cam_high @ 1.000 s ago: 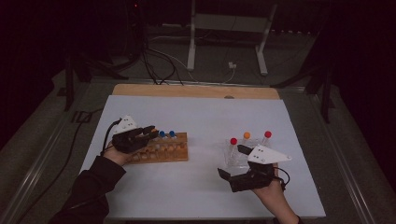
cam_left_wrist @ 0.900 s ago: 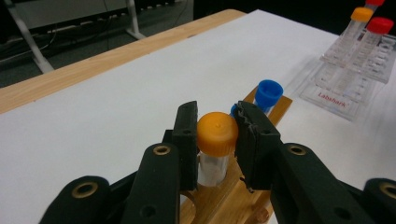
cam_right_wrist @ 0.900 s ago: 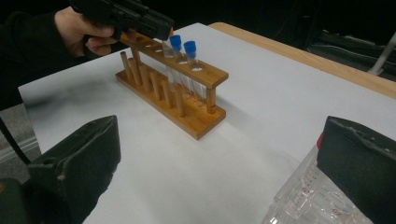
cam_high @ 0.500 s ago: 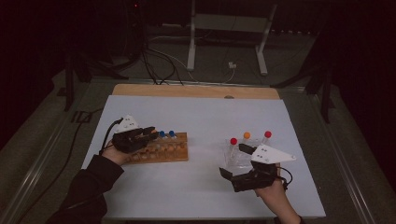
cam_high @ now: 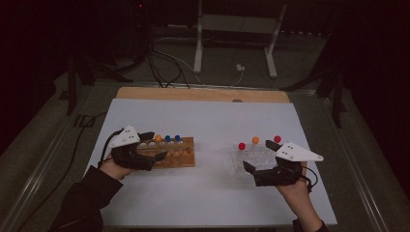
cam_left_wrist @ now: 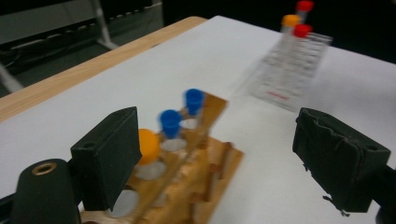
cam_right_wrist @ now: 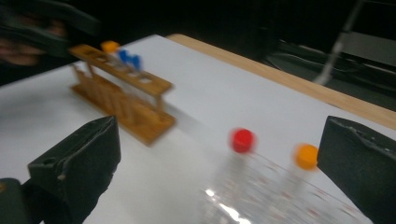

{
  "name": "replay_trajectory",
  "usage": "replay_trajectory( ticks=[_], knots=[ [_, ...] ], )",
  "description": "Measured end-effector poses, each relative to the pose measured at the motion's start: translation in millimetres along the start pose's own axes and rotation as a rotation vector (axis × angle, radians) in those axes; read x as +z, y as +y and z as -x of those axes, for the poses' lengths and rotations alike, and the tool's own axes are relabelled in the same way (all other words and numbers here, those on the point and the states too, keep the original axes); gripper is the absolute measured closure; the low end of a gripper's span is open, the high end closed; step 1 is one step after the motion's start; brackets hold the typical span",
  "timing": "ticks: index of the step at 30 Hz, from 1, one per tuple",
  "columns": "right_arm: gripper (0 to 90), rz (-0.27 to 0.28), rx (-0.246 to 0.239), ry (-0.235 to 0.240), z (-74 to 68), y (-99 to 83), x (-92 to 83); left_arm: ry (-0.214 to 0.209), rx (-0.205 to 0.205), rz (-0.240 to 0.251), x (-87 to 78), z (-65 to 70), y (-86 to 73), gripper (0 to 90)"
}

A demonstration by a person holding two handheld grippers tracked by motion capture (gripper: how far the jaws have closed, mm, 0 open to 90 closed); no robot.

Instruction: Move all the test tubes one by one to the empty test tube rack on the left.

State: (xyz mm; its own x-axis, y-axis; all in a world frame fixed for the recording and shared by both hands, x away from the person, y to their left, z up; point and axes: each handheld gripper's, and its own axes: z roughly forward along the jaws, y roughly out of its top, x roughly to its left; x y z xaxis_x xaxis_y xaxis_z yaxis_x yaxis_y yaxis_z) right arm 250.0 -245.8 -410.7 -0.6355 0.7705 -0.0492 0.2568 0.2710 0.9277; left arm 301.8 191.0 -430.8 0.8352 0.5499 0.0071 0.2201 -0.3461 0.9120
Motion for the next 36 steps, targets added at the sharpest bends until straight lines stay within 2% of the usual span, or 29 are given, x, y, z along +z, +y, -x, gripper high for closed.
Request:
replay_trajectory(
  ticks=[1,2,4,6,13,15,17,23,36],
  knots=[
    [0.0,-0.009,0.003,-0.025,3.4,-1.7,0.1,-0.012,0.001,-0.003,-1.1,3.1,0.0,8.3],
    [0.0,-0.021,0.011,-0.048,6.6,-3.5,0.5,-0.011,0.004,-0.002,-1.9,6.7,-0.3,7.7],
    [0.0,-0.032,0.024,-0.068,12.6,-7.7,2.1,-0.033,0.007,0.006,-4.1,13.0,-1.5,7.5],
    [0.0,-0.049,0.033,-0.087,17.2,-12.0,5.9,-0.055,0.013,0.009,-5.3,18.6,-3.5,3.0],
    [6.1,-0.124,0.054,-0.120,25.7,-27.6,26.5,-0.066,0.011,0.009,-7.0,28.4,-11.2,3.0],
    [13.6,-0.142,0.058,-0.128,29.2,-32.1,32.2,-0.074,0.004,0.014,-7.8,28.6,-11.8,3.0],
    [16.8,-0.150,0.072,-0.136,33.7,-36.2,37.1,-0.072,0.007,0.014,-8.2,28.8,-11.8,3.0],
    [39.3,-0.185,0.094,-0.167,41.6,-42.0,49.0,-0.077,0.004,0.010,-7.3,28.0,-13.2,3.0],
    [64.4,-0.236,0.109,-0.169,45.6,-44.1,70.1,-0.082,0.002,-0.002,-5.9,27.4,-14.6,3.0]
  ],
)
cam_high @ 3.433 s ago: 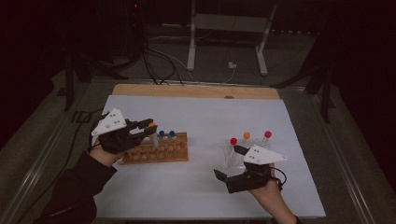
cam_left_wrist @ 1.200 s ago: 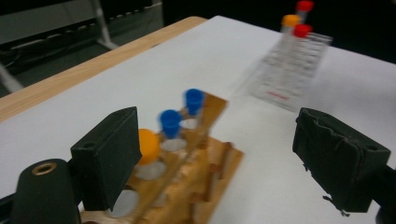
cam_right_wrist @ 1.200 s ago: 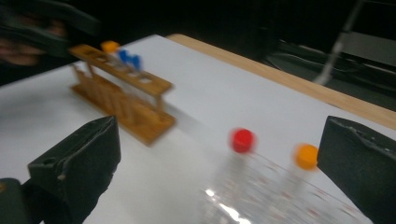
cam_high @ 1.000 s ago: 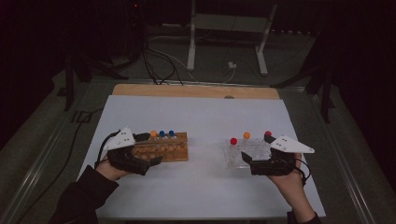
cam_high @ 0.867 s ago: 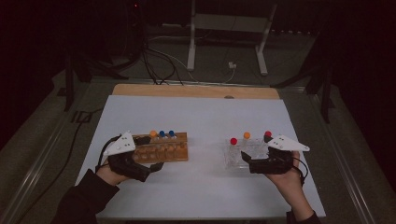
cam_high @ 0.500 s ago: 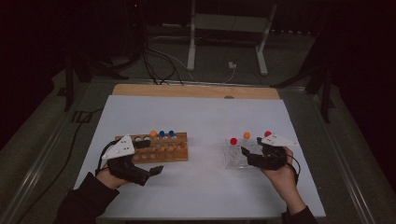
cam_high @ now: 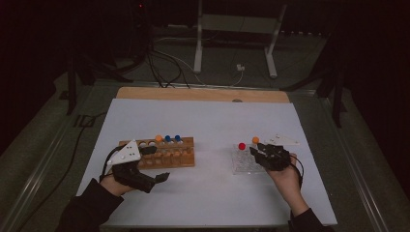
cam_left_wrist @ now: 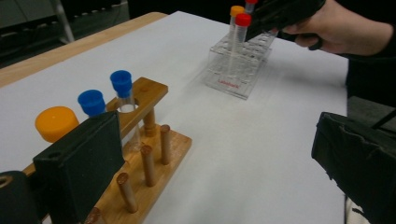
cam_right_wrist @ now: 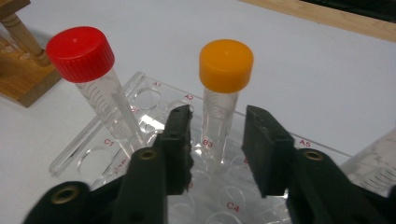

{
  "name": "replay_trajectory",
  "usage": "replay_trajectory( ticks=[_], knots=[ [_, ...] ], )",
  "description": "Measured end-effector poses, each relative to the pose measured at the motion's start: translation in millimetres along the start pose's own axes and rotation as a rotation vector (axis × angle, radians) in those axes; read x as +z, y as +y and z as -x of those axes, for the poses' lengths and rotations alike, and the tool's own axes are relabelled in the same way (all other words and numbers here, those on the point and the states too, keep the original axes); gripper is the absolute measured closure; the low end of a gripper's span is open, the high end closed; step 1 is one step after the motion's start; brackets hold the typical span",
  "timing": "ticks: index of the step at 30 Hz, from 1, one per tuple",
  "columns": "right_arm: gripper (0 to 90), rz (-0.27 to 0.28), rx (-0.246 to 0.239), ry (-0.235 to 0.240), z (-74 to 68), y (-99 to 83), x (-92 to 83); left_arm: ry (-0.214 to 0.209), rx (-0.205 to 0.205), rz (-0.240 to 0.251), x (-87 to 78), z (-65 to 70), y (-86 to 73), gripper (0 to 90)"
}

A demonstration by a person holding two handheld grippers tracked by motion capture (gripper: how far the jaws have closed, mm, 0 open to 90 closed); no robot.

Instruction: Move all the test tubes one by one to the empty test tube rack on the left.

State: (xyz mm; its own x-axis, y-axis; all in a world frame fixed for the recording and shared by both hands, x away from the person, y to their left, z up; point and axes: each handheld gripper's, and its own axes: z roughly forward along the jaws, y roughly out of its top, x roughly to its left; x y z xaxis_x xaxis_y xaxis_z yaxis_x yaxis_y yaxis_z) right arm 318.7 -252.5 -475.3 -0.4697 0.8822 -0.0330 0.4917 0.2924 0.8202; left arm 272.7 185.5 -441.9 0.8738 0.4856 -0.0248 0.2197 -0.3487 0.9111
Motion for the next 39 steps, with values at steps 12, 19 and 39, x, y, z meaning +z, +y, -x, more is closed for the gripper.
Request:
replay_trajectory(
  ticks=[12,19,39],
  knots=[
    [74.5,-0.003,-0.010,-0.022,-2.2,3.9,1.3,-0.004,-0.003,0.001,-0.4,-0.4,0.0,3.0],
    [74.6,0.047,-0.008,-0.022,-1.9,11.2,-14.1,-0.004,-0.004,-0.001,-0.4,-0.6,0.1,3.0],
    [74.6,0.132,-0.085,0.045,-26.4,28.0,-87.3,-0.016,0.004,0.011,-2.9,4.5,5.8,3.0]
  ],
)
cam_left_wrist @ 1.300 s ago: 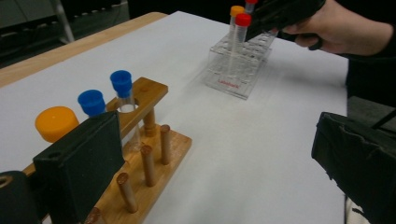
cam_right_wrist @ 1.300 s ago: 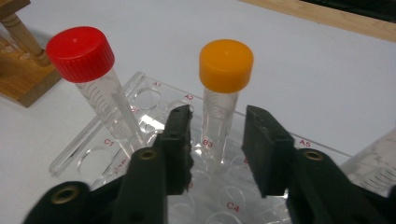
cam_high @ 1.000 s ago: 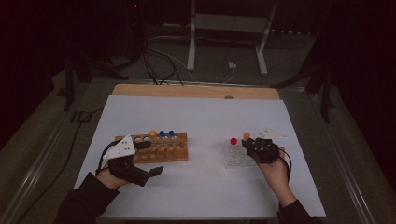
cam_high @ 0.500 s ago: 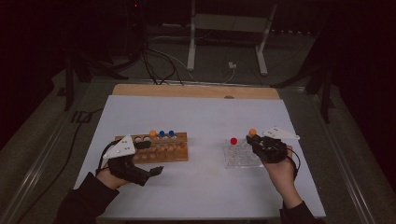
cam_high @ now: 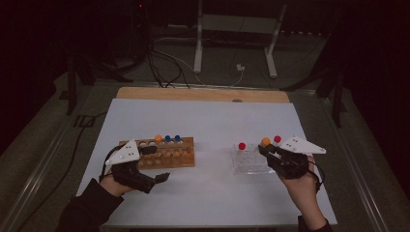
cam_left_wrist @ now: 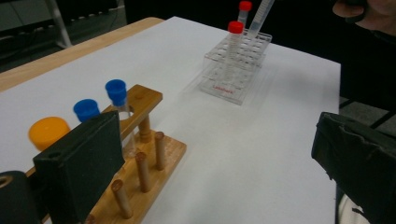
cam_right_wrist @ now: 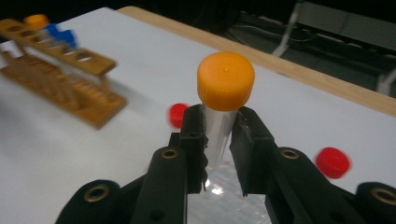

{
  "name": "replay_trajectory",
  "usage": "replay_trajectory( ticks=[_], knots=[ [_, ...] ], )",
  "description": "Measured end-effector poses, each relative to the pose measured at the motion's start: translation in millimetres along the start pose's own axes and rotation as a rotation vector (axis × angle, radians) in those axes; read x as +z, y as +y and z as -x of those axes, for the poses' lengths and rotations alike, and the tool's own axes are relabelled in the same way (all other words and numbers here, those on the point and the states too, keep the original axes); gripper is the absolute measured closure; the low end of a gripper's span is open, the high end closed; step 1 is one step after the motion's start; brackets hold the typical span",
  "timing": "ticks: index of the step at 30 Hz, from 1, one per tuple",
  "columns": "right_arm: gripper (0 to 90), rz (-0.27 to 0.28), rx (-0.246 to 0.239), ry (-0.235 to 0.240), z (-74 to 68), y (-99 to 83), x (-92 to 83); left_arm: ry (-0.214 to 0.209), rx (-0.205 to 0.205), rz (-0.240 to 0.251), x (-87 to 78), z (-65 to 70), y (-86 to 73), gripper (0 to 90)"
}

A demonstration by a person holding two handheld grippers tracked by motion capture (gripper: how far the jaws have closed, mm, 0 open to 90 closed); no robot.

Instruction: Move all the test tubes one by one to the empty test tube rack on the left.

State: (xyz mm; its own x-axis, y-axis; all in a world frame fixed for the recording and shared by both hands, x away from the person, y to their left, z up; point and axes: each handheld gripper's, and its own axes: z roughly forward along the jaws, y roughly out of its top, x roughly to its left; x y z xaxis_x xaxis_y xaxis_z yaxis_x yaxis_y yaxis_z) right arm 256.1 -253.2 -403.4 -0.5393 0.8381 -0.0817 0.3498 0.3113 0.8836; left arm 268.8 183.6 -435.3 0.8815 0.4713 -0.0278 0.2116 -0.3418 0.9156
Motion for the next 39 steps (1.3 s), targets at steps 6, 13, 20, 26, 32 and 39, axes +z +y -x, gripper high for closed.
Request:
replay_trajectory(
  ticks=[6,13,20,26,32,39],
  knots=[
    [74.6,-0.011,-0.044,0.088,-21.0,5.1,-1.8,-0.012,-0.001,0.003,0.6,2.3,1.7,3.0],
    [74.6,-0.052,-0.080,0.183,-43.9,2.2,13.5,-0.019,0.005,-0.009,3.1,5.3,3.7,3.0],
    [74.6,-0.103,-0.124,0.249,-67.3,-4.4,36.4,-0.039,0.019,-0.007,10.6,11.8,8.1,3.1],
    [74.6,-0.145,-0.159,0.292,-83.3,-10.0,51.7,-0.070,0.027,-0.012,19.6,17.5,11.6,4.0],
    [74.6,-0.158,-0.174,0.321,-94.0,-11.8,59.2,-0.093,0.029,-0.014,31.1,21.7,14.3,5.8],
    [74.6,-0.164,-0.187,0.344,-103.3,-13.7,63.4,-0.117,0.049,-0.014,47.8,30.8,20.4,14.4]
  ],
)
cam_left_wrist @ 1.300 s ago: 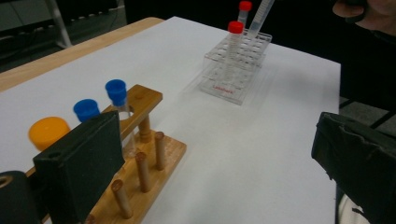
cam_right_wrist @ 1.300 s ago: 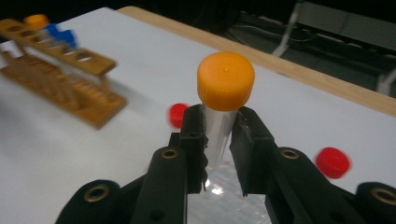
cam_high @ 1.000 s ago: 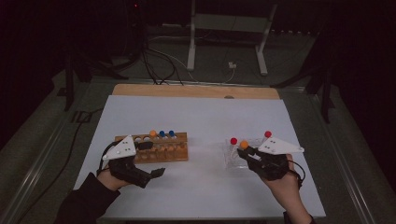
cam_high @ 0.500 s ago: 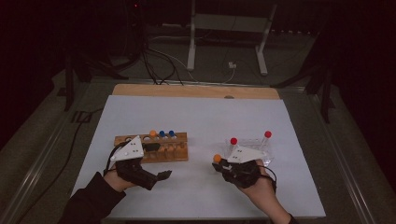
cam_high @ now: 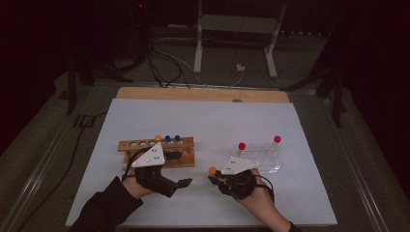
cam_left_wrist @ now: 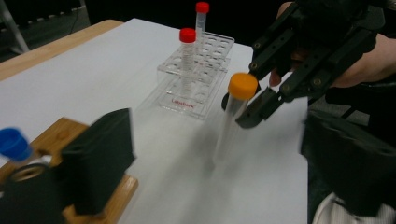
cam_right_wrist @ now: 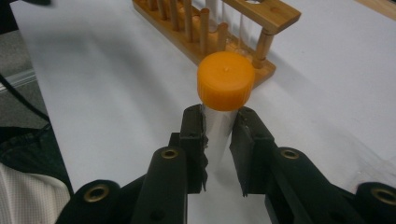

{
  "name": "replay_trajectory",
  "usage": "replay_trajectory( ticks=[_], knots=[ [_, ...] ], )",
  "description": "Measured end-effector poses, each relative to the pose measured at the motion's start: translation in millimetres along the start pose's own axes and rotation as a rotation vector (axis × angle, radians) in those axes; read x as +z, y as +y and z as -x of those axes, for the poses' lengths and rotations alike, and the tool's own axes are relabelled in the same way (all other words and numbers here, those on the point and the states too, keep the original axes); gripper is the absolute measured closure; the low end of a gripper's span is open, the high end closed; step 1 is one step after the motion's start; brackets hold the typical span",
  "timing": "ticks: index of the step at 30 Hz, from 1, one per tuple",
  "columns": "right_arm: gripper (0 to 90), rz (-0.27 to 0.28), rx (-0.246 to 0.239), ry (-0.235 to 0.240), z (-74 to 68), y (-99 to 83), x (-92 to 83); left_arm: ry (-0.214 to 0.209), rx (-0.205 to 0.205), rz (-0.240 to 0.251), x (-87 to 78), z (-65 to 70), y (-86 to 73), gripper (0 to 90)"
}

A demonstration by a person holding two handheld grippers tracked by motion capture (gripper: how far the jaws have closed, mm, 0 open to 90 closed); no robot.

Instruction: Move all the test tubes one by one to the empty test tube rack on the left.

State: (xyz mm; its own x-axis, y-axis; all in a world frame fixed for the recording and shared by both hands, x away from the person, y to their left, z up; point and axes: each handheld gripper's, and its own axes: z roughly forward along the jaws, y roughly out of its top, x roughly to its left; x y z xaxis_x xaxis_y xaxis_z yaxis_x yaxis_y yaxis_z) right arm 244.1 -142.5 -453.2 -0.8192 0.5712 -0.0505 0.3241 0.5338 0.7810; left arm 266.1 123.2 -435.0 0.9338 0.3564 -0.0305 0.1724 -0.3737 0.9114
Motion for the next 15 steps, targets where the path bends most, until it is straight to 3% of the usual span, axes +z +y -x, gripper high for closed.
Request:
replay_trajectory(
  ticks=[9,15],
  knots=[
    [74.6,-0.002,-0.010,0.009,-3.1,0.2,2.3,-0.026,0.023,0.021,17.4,6.9,9.1,31.8],
    [74.6,-0.002,-0.015,0.013,-4.5,0.6,2.5,-0.049,0.052,0.005,32.0,11.4,13.9,42.9]
  ],
)
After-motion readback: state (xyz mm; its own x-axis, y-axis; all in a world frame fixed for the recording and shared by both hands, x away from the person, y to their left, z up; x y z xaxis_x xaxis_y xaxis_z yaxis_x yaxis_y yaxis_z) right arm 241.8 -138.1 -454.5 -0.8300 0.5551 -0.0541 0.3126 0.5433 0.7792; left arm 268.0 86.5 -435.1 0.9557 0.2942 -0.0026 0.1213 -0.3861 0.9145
